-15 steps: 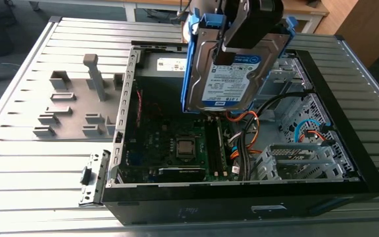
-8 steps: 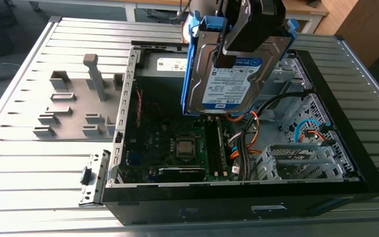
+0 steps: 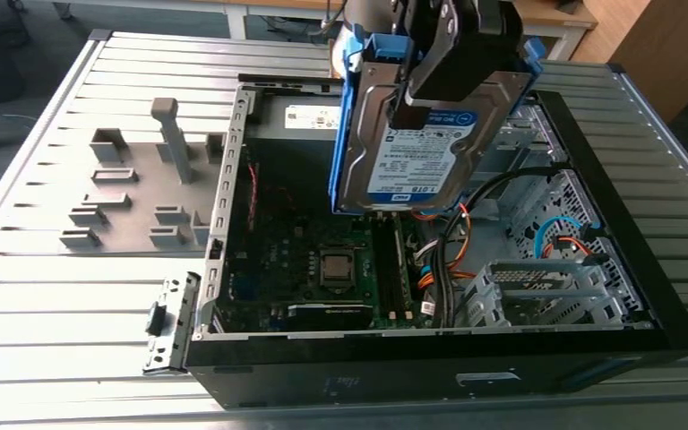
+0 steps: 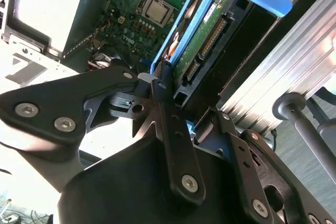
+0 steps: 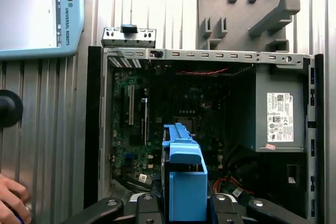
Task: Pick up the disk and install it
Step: 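Pick up the disk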
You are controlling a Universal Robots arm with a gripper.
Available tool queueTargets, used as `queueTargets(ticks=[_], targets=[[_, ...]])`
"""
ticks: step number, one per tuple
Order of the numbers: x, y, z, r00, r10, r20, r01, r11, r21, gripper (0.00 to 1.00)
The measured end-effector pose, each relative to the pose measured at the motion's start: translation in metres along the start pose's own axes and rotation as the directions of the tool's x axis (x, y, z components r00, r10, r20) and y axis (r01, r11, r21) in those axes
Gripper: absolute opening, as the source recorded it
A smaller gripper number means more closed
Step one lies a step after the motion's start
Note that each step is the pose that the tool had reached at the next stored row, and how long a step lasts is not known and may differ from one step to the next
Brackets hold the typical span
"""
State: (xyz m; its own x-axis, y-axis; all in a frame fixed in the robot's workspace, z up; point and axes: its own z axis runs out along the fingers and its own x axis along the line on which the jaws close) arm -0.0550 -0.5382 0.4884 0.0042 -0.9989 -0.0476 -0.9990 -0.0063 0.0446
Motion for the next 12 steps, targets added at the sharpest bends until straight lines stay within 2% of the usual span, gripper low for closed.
queueTargets(ticks=[12], targets=[[0.0094,0.0,0.0001,1.0,0.0,0.0,0.0,1.0,0.0,0.36]])
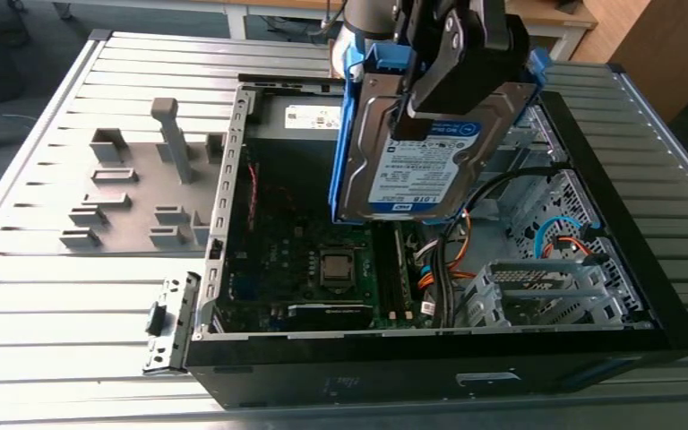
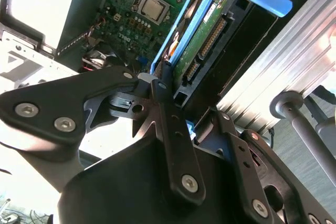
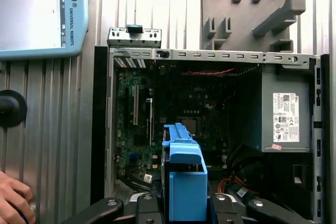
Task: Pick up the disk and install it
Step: 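Pick up the disk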
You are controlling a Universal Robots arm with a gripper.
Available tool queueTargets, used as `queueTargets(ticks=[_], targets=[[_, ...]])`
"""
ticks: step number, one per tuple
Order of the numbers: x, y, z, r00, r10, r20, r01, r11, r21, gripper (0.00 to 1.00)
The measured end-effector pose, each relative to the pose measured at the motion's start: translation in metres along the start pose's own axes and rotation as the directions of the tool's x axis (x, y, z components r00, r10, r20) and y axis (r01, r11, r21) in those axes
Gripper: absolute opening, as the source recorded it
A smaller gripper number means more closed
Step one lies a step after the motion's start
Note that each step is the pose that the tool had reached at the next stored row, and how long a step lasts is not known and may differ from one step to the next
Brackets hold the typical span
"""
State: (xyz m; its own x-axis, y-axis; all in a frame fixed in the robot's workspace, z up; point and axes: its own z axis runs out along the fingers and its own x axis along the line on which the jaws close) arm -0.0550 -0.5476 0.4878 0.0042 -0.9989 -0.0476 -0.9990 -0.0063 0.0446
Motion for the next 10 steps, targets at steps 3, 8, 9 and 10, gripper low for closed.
queueTargets(ticks=[3,8,9,10], targets=[[0.0016,0.0,0.0011,1.0,0.0,0.0003,0.0,1.0,0.0001,0.36],[0.0047,-0.0002,0.0045,1.0,0.0,-0.0001,0.0,1.0,0.0,0.36],[0.0055,-0.0002,0.005,1.0,0.0,-0.0001,0.0,1.0,0.0,0.36],[0.0064,-0.0002,0.0055,1.0,0.0,0.0,0.0,1.0,0.0,0.36]])
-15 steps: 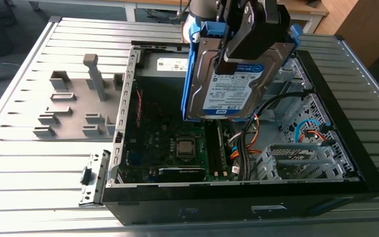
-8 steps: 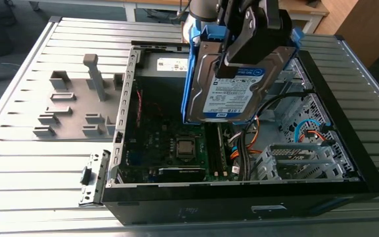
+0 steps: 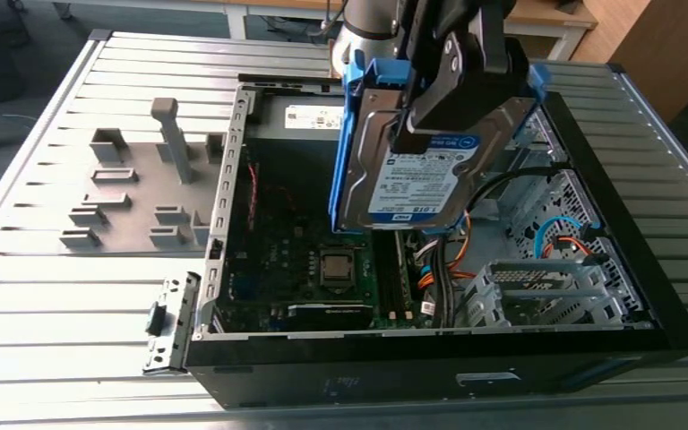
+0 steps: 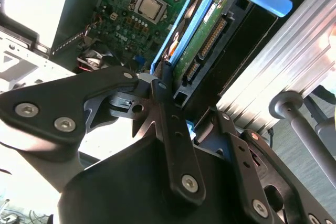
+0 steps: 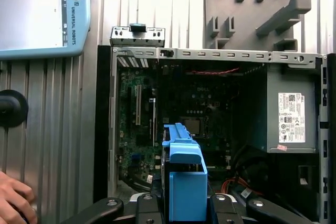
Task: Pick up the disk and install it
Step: 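Pick up the disk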
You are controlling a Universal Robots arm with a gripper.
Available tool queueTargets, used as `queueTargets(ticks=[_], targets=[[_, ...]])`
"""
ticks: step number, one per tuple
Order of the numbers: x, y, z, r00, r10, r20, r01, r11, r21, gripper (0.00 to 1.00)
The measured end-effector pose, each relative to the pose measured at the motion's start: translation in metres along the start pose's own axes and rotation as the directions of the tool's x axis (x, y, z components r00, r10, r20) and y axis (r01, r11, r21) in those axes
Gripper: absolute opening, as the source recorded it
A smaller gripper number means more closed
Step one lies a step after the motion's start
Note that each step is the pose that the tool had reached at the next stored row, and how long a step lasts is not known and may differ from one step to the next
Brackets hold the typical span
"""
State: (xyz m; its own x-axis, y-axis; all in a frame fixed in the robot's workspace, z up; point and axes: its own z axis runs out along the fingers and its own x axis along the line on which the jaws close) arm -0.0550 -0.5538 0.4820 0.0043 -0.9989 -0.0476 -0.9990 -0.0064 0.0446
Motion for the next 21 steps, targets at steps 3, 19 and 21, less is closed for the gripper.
queueTargets(ticks=[3,19,21], targets=[[0.0013,0.0,0.0005,1.0,0.0,-0.0001,0.0,1.0,0.0,0.36],[0.0015,-0.0025,0.0004,1.0,0.0,-0.0008,0.0,1.0,0.0,0.36],[0.0015,-0.0034,0.0004,1.0,0.0,-0.0009,0.0,1.0,0.0,0.36]])
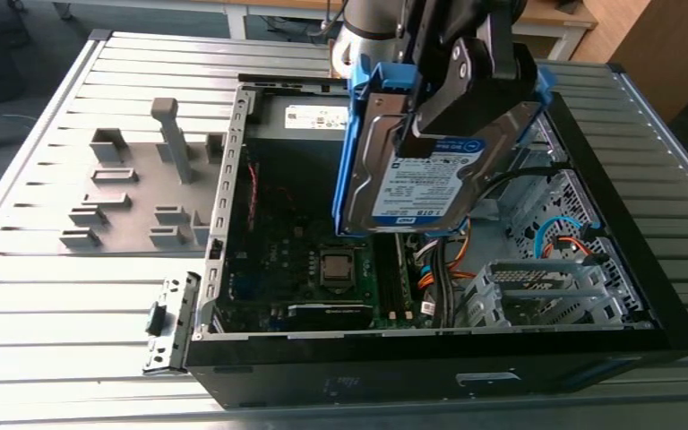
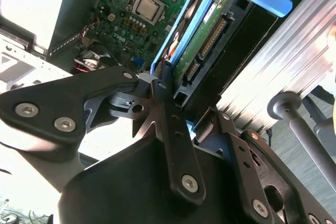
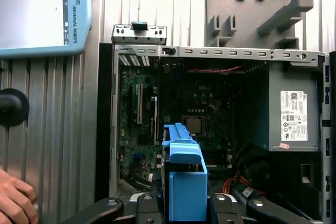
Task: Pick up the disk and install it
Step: 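Pick up the disk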
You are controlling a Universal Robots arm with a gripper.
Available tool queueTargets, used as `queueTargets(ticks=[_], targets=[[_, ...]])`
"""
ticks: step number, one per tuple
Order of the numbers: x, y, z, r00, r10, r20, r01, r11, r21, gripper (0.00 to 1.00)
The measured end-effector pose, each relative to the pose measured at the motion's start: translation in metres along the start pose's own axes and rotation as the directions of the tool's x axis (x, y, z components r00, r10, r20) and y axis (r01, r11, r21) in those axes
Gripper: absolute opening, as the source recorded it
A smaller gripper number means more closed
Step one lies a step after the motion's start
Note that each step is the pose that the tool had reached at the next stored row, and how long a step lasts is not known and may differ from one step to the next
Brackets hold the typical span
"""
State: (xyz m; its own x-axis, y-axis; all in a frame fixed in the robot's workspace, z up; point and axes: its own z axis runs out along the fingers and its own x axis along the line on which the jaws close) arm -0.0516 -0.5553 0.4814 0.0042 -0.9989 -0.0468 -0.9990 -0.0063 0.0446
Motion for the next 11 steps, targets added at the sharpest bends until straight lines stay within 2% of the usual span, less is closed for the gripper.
queueTargets(ticks=[11], targets=[[0.0001,-0.006,-0.0001,1.0,0.0,-0.0001,0.0,1.0,0.0,0.36]])
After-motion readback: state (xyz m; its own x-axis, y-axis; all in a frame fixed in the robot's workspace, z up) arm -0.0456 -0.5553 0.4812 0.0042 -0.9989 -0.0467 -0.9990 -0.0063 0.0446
